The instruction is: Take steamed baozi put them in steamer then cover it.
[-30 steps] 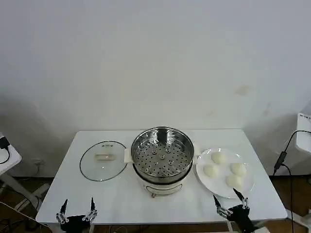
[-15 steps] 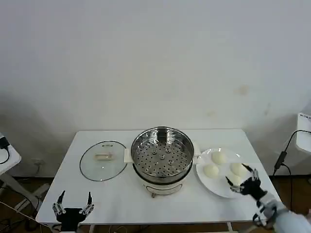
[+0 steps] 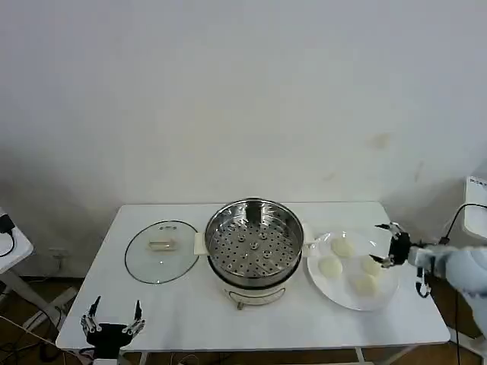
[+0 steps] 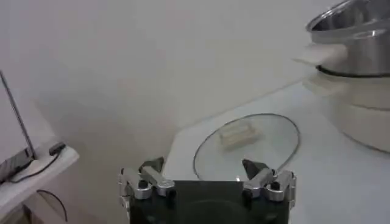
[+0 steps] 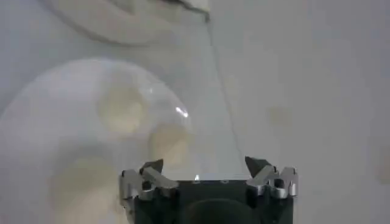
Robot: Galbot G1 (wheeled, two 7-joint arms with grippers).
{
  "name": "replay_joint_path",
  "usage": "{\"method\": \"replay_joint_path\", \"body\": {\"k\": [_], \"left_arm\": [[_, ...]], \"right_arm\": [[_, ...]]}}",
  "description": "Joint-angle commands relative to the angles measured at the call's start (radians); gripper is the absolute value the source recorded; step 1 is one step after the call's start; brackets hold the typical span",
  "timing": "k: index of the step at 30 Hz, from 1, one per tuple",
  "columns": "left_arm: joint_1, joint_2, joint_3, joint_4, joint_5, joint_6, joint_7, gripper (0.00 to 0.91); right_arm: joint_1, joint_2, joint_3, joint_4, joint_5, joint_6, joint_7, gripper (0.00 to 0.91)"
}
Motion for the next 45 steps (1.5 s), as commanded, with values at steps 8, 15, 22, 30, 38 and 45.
{"method": "replay_joint_path", "body": {"k": [8,15,22,30,38,45], "left_arm": [[-0.016,-0.004,-0.011,0.010,0.016,0.007,0.016,0.907],[-0.017,-0.006,-0.018,0.013,0.025,0.006,0.020,0.907],[-0.016,-0.005,-0.027,0.011,0.029,0.005,0.023,0.907],[-0.016,-0.005,-0.028,0.014,0.034,0.002,0.024,0.907],[-0.019,-0.006,-0.026,0.021,0.035,0.001,0.024,0.907],[-0.019,-0.008,-0.023,0.019,0.035,0.001,0.023,0.907]], "right_arm": [[0.516,0.111,-0.532,-0.342,-0.080,0.078,-0.213,0.907],[0.542,0.244,-0.581,-0.482,-0.045,0.048,-0.191,0.907],[0.540,0.327,-0.591,-0.561,-0.045,0.039,-0.180,0.907],[0.538,0.357,-0.591,-0.602,-0.059,0.032,-0.165,0.907],[0.538,0.371,-0.590,-0.621,-0.062,0.022,-0.163,0.867],[0.535,0.369,-0.596,-0.624,-0.070,0.017,-0.163,0.715]]}}
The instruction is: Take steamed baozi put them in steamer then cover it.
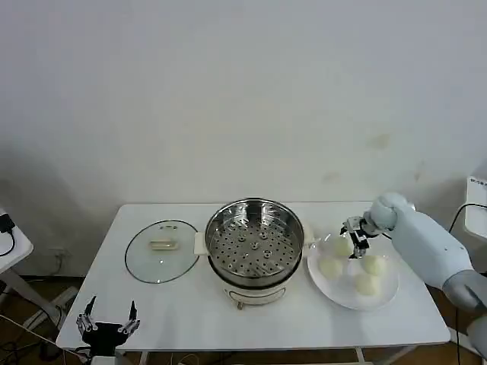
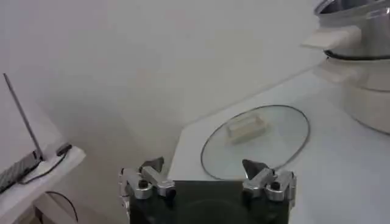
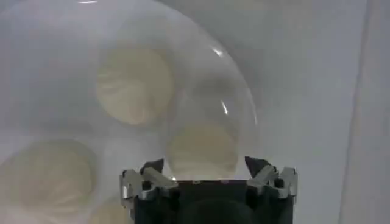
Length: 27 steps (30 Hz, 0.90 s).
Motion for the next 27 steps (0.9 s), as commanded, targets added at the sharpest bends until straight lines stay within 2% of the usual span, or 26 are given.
{"method": "replay_joint_path", "body": {"k": [1,14,20,27], "left_arm": [[0.000,0.000,0.000,-0.001,0.001,0.000,0.000,0.907],[0.009,-0.003,0.002,-0.011,0.004,-0.003,-0.002,0.907],[0.009,-0.003,0.007,-0.012,0.004,-0.002,-0.003,0.907],[0.004,0.002,0.016,-0.012,0.003,-0.002,-0.003,0.907]], "right_arm": [[0.011,0.013,-0.011,-0.021,-0.005,0.000,-0.003,0.665],[0.006,-0.004,-0.012,0.010,0.016,-0.001,0.008,0.665],[0.020,-0.065,-0.034,0.106,0.060,-0.012,0.005,0.675],[0.100,-0.203,-0.098,0.293,0.170,-0.040,-0.001,0.675]]}}
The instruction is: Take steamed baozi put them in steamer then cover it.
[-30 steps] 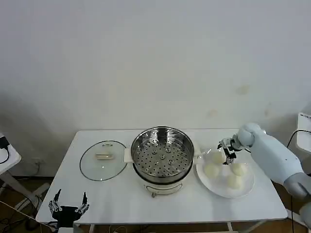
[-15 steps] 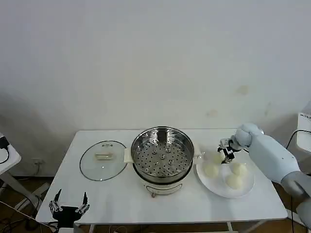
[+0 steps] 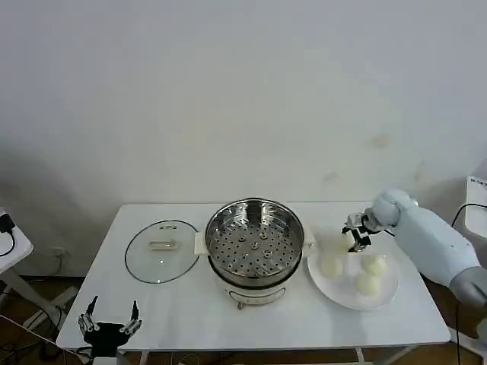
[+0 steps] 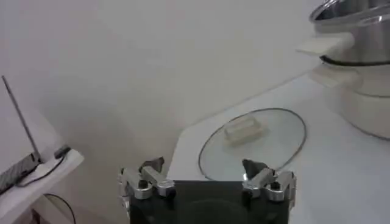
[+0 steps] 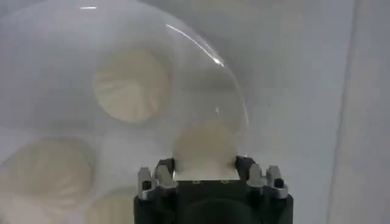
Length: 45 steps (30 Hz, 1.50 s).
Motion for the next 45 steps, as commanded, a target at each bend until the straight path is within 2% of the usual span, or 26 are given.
{"method": "replay_joint_path", "body": {"k": [1,6,10,16,24,31,33,40,45], "left_arm": [[0.000,0.001,0.002,-0.001,0.000,0.000,0.000,0.907],[-0.005,0.004,0.006,-0.005,-0.006,0.000,-0.001,0.907],[-0.008,0.008,0.008,-0.006,-0.007,0.001,0.000,0.907],[-0.012,0.012,0.005,-0.006,-0.012,0.002,0.000,0.907],[-0.025,0.026,-0.014,0.007,-0.024,0.004,0.000,0.907],[-0.018,0.027,-0.023,-0.018,-0.018,0.007,0.001,0.907],[-0.016,0.027,-0.027,-0.017,-0.017,0.006,0.002,0.907],[-0.013,0.021,-0.034,-0.019,-0.014,0.004,0.000,0.907],[-0.013,0.019,-0.038,-0.013,-0.015,0.002,0.000,0.907]], "right_arm": [[0.042,-0.090,-0.026,0.139,0.068,-0.006,0.000,0.675],[0.178,-0.130,-0.090,0.205,0.142,-0.014,0.000,0.675],[0.335,-0.115,-0.210,0.235,0.203,-0.025,-0.001,0.675],[0.523,-0.017,-0.382,0.247,0.290,-0.024,0.006,0.675],[0.598,0.135,-0.489,0.290,0.343,-0.013,0.032,0.675],[0.617,0.238,-0.555,0.273,0.331,0.058,0.037,0.675],[0.606,0.272,-0.564,0.271,0.301,0.093,0.043,0.675],[0.586,0.299,-0.677,0.301,0.300,0.160,0.073,0.675],[0.546,0.316,-0.698,0.290,0.225,0.227,0.102,0.675]]}}
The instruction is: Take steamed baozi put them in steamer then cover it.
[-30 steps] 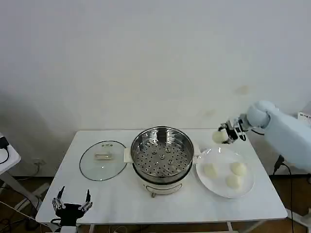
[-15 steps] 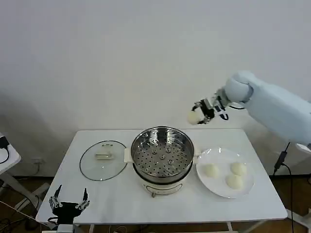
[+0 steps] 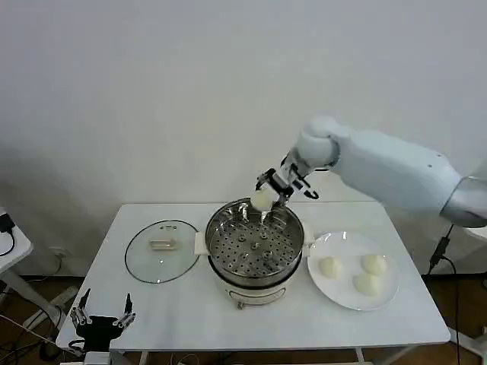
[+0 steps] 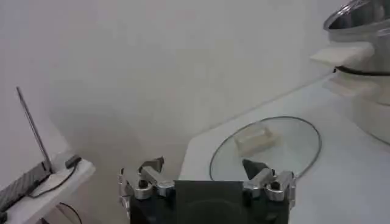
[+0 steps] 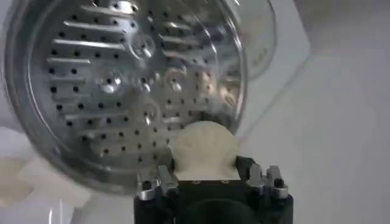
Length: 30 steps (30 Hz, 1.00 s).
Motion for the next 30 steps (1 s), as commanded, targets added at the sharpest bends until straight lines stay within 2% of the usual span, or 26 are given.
{"method": "replay_joint_path", "body": {"k": [1,4,10,20,24,30], "left_arm": [[-0.001,0.000,0.000,0.001,0.000,0.000,0.000,0.907],[-0.002,-0.002,0.001,0.005,-0.002,-0.001,-0.001,0.907],[-0.001,0.000,0.002,0.019,-0.003,-0.005,-0.001,0.907],[0.001,-0.001,0.004,0.016,-0.007,-0.006,-0.003,0.907],[0.000,-0.004,0.006,0.013,-0.006,-0.005,-0.003,0.907],[0.000,-0.006,0.007,0.013,-0.005,-0.005,-0.003,0.907]], "right_arm": [[-0.005,0.045,-0.078,0.006,-0.046,0.072,0.020,0.675],[-0.028,0.073,-0.066,-0.041,-0.128,0.134,0.048,0.675],[-0.059,0.106,-0.043,-0.096,-0.197,0.200,0.074,0.685],[-0.083,0.130,-0.029,-0.138,-0.268,0.256,0.089,0.685],[-0.100,0.150,-0.001,-0.201,-0.353,0.292,0.104,0.685],[-0.115,0.167,0.022,-0.257,-0.393,0.320,0.113,0.685]]}}
